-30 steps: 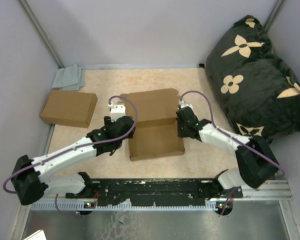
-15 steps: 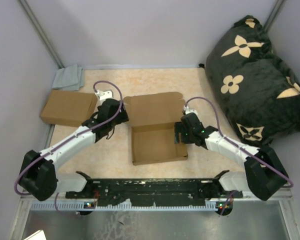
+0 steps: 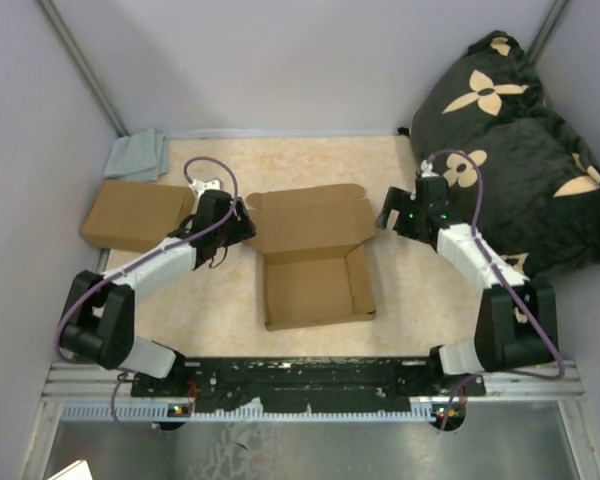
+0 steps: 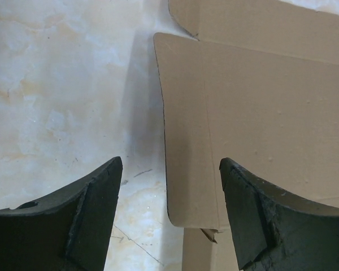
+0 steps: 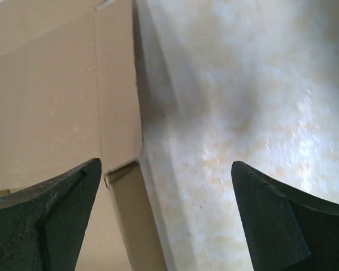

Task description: Fold the paper box

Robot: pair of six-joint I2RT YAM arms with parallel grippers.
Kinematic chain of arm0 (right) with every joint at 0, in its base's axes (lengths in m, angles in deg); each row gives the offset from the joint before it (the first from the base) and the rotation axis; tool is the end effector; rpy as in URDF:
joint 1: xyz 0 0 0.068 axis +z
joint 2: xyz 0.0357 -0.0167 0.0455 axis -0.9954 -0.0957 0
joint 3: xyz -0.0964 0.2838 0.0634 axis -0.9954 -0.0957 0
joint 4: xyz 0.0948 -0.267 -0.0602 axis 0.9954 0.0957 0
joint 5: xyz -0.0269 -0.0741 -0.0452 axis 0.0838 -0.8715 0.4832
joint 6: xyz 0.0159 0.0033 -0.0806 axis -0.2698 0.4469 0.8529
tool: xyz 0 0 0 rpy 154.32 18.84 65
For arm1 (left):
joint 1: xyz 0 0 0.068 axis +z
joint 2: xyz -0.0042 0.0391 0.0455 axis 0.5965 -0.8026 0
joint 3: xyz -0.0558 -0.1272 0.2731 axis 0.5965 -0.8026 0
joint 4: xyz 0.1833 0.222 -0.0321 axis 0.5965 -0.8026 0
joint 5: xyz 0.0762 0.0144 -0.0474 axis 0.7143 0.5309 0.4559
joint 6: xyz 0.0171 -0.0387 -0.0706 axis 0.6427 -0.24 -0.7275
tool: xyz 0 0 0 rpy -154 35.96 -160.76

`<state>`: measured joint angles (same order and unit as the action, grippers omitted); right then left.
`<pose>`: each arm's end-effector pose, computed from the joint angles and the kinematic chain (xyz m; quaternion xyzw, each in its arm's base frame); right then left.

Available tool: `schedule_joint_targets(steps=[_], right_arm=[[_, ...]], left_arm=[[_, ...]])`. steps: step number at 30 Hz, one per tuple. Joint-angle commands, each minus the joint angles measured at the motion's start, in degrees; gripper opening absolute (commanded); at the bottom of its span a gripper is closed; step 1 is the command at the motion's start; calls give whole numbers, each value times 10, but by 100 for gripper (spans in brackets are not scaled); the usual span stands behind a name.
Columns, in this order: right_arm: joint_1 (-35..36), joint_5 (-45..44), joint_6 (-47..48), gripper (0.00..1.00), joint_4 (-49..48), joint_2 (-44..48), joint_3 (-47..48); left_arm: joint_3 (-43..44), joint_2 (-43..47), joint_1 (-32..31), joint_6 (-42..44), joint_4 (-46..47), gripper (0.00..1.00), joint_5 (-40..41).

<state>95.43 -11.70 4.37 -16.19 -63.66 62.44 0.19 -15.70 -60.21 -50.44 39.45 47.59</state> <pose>0.3156 0.0627 0.2321 0.1106 0.9210 0.1260 0.3517 0.3273 -0.1261 0.2129 -0.1219 0.8900 -0.1180 0.4233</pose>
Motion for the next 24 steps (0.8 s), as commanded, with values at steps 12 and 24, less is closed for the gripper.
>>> schedule_joint_targets(steps=[12, 24], right_arm=[[-20, 180, 15, 85, -60, -248, 171], [2, 120, 26, 84, -48, -20, -24]], left_arm=[[66, -120, 20, 8, 66, 65, -74], [68, -111, 20, 15, 46, 61, -70]])
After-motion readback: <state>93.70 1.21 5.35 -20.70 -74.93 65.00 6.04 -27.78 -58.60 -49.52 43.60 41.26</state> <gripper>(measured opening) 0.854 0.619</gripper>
